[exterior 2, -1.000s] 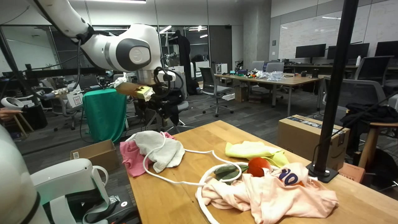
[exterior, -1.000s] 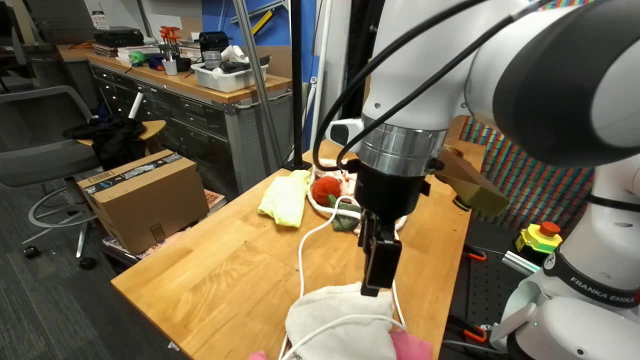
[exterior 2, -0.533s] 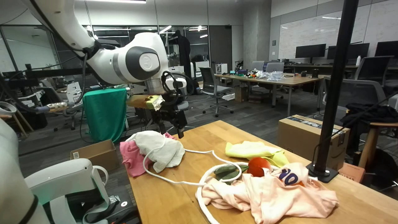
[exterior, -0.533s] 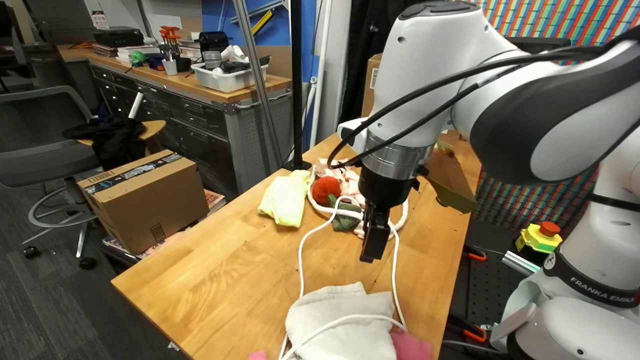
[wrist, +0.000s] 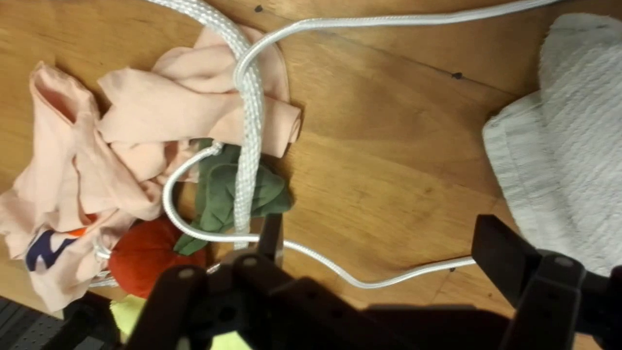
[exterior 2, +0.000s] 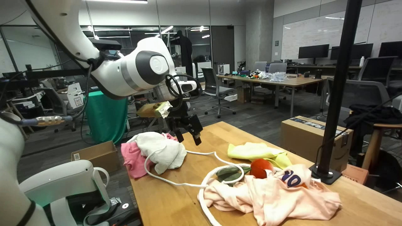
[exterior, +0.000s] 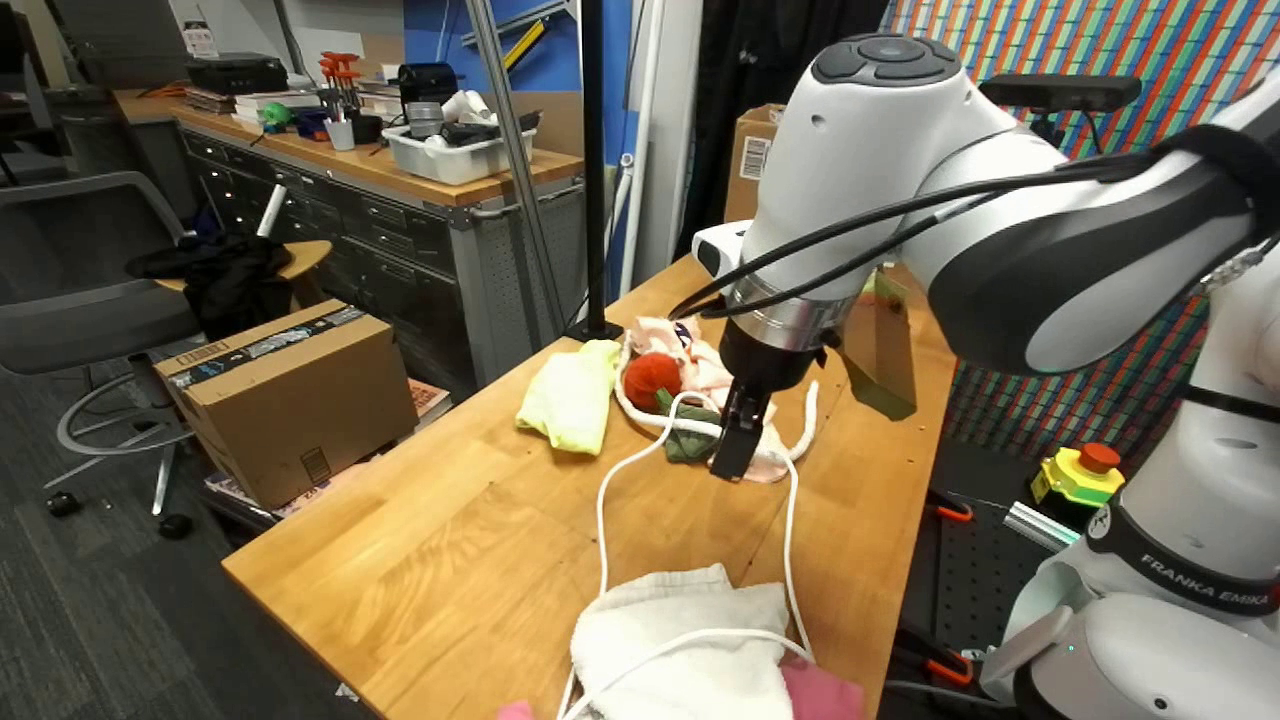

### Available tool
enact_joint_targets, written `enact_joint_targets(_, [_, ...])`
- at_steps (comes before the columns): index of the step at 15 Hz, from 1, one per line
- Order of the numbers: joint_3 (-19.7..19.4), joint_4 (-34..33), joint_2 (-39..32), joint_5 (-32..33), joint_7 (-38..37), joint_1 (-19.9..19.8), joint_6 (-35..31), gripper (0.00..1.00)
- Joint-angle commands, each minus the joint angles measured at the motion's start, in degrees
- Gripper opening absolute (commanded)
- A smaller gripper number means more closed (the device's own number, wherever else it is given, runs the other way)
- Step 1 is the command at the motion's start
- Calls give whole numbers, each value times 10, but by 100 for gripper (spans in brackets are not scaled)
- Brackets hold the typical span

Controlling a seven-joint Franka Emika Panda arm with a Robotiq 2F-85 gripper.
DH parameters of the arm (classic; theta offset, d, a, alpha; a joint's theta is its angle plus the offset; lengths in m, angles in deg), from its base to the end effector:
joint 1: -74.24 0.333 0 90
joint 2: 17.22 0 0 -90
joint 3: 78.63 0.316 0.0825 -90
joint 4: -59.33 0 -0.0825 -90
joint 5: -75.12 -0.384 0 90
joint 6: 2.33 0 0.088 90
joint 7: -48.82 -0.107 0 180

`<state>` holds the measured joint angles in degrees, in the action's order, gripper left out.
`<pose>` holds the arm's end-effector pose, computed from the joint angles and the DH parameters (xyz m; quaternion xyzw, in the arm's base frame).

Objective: Separate all the items on the table.

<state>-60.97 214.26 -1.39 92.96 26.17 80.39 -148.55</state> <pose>0.3728 0.1632 0.3222 0.9811 0.1306 0.0983 0.1040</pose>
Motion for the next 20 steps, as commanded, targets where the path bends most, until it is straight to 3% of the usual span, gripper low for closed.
enact_joint_targets(1, [22,-8,-16,117,-88,-60,-41,100])
enact_joint_targets(6, [30,-42,-53,288,-223,-130,-35,100])
enact_joint_targets(11, [17,-76,-101,369,-300,-167,-18,100])
enact_joint_targets(14, [5,-87,-128,336,-275,-175,-22,100])
enact_joint_targets(15, [-52,-89,-140,305,-242,-128,-28,100])
enact_joint_targets(20, [-120,-107,-165,211,-167,-107,-35,100])
